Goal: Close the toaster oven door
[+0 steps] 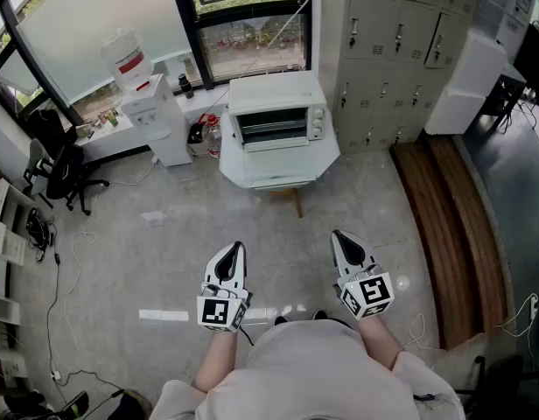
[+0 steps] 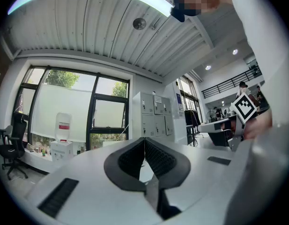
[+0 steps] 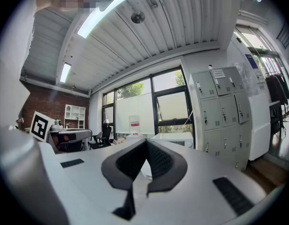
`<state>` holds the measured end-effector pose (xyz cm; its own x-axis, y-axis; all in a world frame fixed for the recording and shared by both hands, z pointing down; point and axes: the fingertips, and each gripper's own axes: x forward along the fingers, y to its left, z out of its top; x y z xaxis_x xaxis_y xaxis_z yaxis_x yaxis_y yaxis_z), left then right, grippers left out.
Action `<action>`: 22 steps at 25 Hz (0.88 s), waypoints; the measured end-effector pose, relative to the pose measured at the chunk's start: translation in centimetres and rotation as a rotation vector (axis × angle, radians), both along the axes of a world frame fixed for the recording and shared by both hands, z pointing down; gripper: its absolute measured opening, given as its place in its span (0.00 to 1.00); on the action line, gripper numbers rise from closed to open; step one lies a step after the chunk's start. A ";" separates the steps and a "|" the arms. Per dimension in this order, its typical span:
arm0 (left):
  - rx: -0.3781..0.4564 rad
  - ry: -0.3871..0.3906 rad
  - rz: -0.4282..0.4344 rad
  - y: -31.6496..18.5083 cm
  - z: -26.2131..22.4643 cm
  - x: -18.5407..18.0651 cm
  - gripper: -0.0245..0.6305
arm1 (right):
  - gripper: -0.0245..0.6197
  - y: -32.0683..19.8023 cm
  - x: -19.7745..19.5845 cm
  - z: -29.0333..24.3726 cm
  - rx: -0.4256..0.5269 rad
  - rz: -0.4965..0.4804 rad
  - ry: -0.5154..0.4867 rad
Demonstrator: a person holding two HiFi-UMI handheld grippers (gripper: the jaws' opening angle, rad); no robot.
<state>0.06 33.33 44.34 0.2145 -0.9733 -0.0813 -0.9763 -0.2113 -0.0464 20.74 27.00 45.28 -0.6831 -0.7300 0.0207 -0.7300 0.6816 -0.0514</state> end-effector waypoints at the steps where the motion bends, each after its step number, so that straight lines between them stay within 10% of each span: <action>1: -0.005 0.002 0.000 -0.2 0.0 0.2 0.07 | 0.05 -0.2 0.2 -0.1 0.000 -0.001 0.001; 22: -0.035 -0.005 -0.023 -1.9 0.3 4.4 0.07 | 0.05 -2.8 3.8 -0.1 -0.002 -0.036 0.002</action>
<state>4.48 31.38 44.61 0.1927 -0.9802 -0.0461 -0.9806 -0.1907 -0.0444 24.51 24.18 45.21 -0.7091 -0.7047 0.0236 -0.7048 0.7075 -0.0519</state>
